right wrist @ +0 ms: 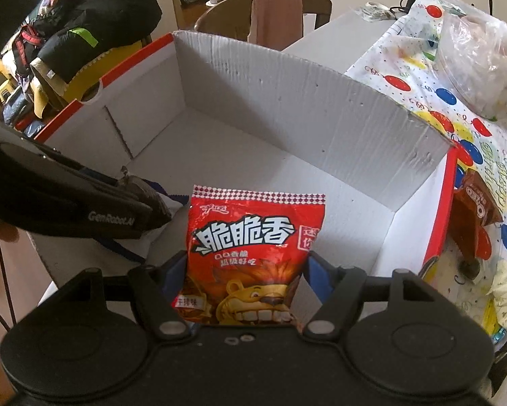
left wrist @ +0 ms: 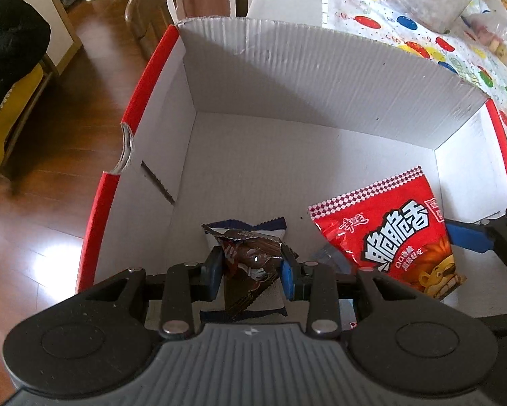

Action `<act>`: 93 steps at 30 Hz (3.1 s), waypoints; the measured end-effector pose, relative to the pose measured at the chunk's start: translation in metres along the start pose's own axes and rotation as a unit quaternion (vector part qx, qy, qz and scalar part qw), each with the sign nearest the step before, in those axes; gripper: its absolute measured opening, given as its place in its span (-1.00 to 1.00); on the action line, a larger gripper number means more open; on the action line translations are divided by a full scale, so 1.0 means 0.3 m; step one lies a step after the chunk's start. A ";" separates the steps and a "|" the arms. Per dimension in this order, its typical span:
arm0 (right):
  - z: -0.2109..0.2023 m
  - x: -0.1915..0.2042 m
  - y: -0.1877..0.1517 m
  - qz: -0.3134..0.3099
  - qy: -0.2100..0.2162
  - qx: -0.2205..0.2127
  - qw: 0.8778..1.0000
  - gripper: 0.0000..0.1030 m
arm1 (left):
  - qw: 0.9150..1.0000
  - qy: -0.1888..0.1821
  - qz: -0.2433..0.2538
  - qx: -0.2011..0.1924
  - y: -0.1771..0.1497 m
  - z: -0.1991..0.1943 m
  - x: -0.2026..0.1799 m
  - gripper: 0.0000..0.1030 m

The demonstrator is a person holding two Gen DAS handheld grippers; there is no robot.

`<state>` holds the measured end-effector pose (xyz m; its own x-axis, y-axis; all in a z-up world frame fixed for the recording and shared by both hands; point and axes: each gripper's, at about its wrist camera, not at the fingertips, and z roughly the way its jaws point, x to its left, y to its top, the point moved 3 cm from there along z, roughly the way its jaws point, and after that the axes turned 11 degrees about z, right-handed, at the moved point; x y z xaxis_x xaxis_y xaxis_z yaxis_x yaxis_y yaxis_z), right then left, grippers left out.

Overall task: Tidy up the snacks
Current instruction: 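Carry the red bag in the right tool into the box while the left tool carries the brown wrapper, then open the right tool to drop the red bag while the left tool releases the brown wrapper, then move both open tools back over the table toward the remaining snacks, then grasp the brown Oreo packet with the left tool while the right tool grasps the yellow packet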

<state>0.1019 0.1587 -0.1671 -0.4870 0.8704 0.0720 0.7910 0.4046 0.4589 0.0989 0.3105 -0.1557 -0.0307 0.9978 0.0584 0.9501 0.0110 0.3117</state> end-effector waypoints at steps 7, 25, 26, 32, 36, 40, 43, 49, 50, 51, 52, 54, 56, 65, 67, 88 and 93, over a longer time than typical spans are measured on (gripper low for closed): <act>-0.043 -0.001 0.007 0.004 0.016 -0.013 1.000 0.50 | 1.000 0.002 -0.010 -0.006 -0.010 -0.012 0.005 -0.14; -0.315 -0.162 -0.022 0.089 0.030 -0.091 0.991 0.75 | 0.991 -0.038 -0.002 -0.126 0.001 -0.277 -0.086 0.36; -0.331 -0.179 -0.026 0.098 0.029 -0.096 0.990 0.78 | 0.991 -0.042 0.001 -0.131 0.003 -0.289 -0.099 0.37; -0.425 -0.279 -0.059 0.135 0.025 -0.131 0.982 0.90 | 0.985 -0.064 0.030 -0.156 0.013 -0.350 -0.207 0.45; -0.493 -0.361 -0.094 0.152 0.015 -0.152 0.977 0.98 | 0.980 -0.079 0.046 -0.179 0.021 -0.396 -0.286 0.59; -0.552 -0.466 -0.134 0.167 -0.003 -0.164 0.972 0.99 | 0.975 -0.099 0.054 -0.191 0.047 -0.419 -0.377 0.61; -0.587 -0.550 -0.168 0.170 -0.016 -0.168 0.971 0.99 | 0.974 -0.107 0.065 -0.190 0.072 -0.421 -0.458 0.61; -0.643 -0.740 -0.219 0.176 -0.039 -0.166 0.970 1.00 | 0.973 -0.121 0.084 -0.178 0.137 -0.396 -0.623 0.61; -0.641 -0.775 -0.225 0.182 -0.038 -0.163 0.969 1.00 | 0.973 -0.124 0.084 -0.174 0.148 -0.387 -0.645 0.61; -0.640 -0.800 -0.237 0.187 -0.037 -0.160 0.969 1.00 | 0.974 -0.125 0.086 -0.169 0.161 -0.374 -0.673 0.61; -0.634 -0.827 -0.245 0.191 -0.037 -0.157 0.968 1.00 | 0.975 -0.124 0.087 -0.165 0.169 -0.363 -0.697 0.61; -0.616 -0.876 -0.256 0.195 -0.036 -0.151 0.969 1.00 | 0.976 -0.121 0.095 -0.157 0.189 -0.338 -0.746 0.61; -0.597 -0.922 -0.265 0.200 -0.035 -0.144 0.969 0.99 | 0.977 -0.114 0.101 -0.150 0.213 -0.312 -0.784 0.61; -0.497 -1.120 -0.235 0.208 -0.037 -0.124 0.970 0.99 | 0.981 -0.087 0.128 -0.114 0.388 -0.202 -0.871 0.61; -0.467 -1.154 -0.222 0.207 -0.038 -0.116 0.971 0.99 | 0.982 -0.083 0.133 -0.106 0.431 -0.176 -0.890 0.61; -0.132 -1.211 0.005 0.233 -0.040 -0.050 0.970 0.72 | 0.989 -0.026 0.145 -0.006 0.633 0.182 -0.954 0.61; -0.089 -1.200 0.028 0.227 -0.053 -0.044 0.971 0.51 | 0.989 -0.028 0.147 0.002 0.634 0.221 -0.958 0.61</act>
<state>0.2739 -0.1589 -0.1655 -0.0512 0.9793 0.1960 0.8783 -0.0493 0.4756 0.3091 0.0301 -0.1762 0.2637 0.9601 0.0933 0.9166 -0.2795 0.2859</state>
